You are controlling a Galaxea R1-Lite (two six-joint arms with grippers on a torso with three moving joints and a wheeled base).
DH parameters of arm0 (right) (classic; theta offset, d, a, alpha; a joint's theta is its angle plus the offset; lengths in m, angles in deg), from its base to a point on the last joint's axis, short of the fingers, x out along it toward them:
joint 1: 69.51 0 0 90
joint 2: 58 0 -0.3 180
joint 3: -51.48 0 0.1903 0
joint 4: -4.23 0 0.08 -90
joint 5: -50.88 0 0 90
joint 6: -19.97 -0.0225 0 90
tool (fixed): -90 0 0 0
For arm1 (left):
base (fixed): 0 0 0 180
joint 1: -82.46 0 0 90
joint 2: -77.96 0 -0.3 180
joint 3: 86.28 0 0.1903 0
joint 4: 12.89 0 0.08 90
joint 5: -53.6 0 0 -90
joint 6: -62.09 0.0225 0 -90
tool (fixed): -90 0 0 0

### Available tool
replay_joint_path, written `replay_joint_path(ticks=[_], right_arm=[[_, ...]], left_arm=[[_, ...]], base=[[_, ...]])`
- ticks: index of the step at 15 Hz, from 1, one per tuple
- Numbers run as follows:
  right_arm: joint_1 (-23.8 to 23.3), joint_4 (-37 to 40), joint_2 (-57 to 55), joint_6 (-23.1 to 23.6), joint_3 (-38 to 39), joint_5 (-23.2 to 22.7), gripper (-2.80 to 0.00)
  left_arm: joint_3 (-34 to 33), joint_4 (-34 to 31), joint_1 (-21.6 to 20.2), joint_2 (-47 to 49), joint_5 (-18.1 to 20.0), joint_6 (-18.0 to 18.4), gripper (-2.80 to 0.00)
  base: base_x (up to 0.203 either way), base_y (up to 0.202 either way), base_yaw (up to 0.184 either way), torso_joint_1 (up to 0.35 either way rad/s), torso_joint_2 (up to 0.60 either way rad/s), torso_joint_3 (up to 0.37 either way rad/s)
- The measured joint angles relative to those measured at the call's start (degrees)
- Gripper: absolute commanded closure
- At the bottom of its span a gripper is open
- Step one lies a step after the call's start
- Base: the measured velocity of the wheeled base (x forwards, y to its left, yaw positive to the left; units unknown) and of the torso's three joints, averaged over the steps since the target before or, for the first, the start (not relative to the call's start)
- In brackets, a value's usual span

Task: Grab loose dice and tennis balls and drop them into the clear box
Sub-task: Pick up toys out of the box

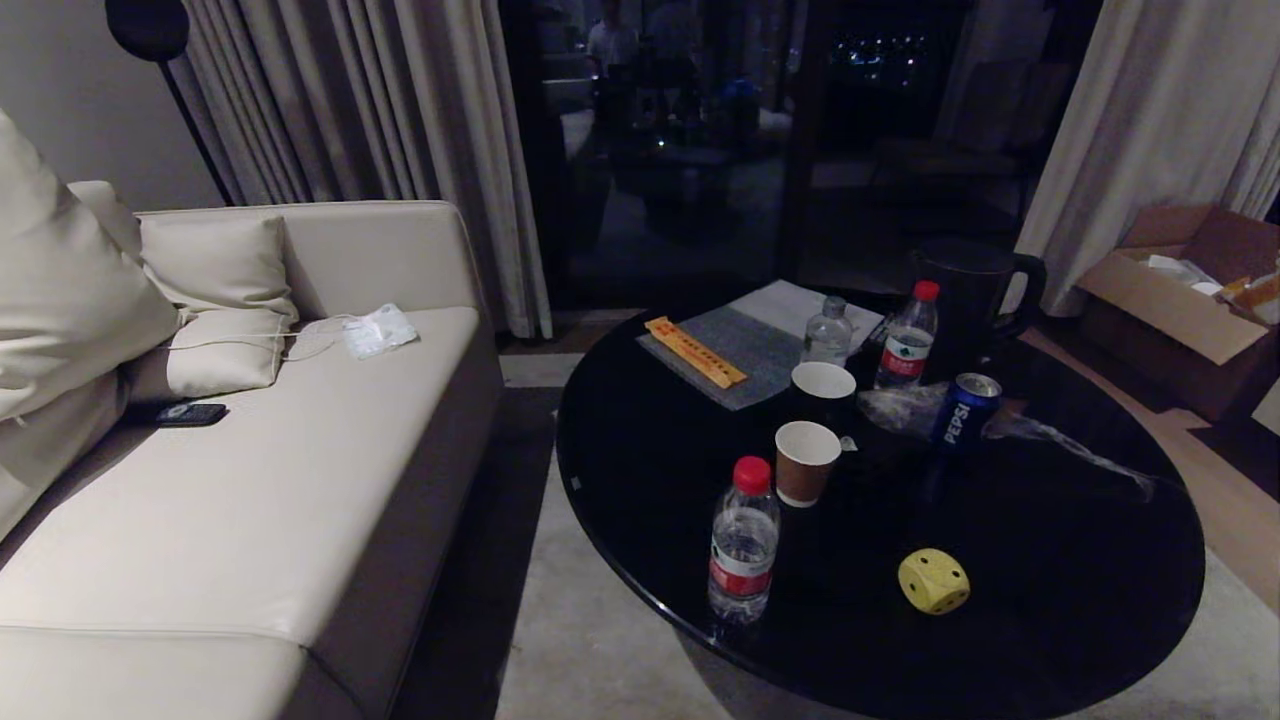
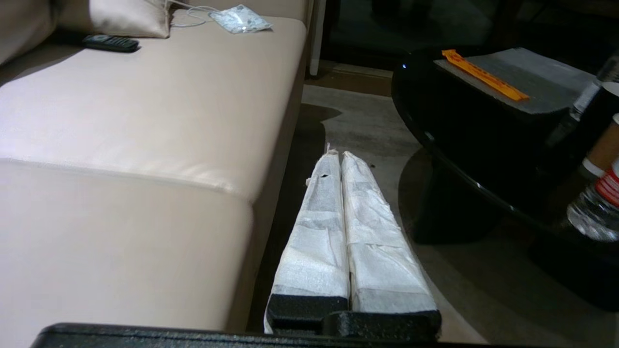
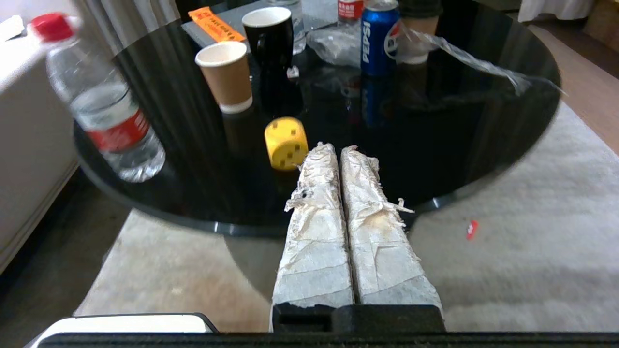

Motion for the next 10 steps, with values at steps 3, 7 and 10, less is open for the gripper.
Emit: replay_joint_path(ticks=[3, 7, 10], right_arm=[[0.0, 0.0, 0.0, 0.0, 0.0, -0.1, 0.00], [0.0, 0.0, 0.0, -0.1, 0.0, 0.0, 0.00], [0.0, 0.0, 0.0, 0.1, 0.0, 0.0, 0.00]], left_arm=[[0.0, 0.0, 0.0, 0.0, 0.0, 0.1, 0.00], [0.0, -0.1, 0.0, 0.0, 0.0, -0.1, 0.00], [0.0, -0.1, 0.0, 0.0, -0.1, -0.4, 0.00]], base=[[0.047, 0.000, 0.000, 0.002, 0.00, 0.002], [0.000, 0.000, 0.000, 0.000, 0.00, 0.000], [0.000, 0.000, 0.000, 0.000, 0.00, 0.000]])
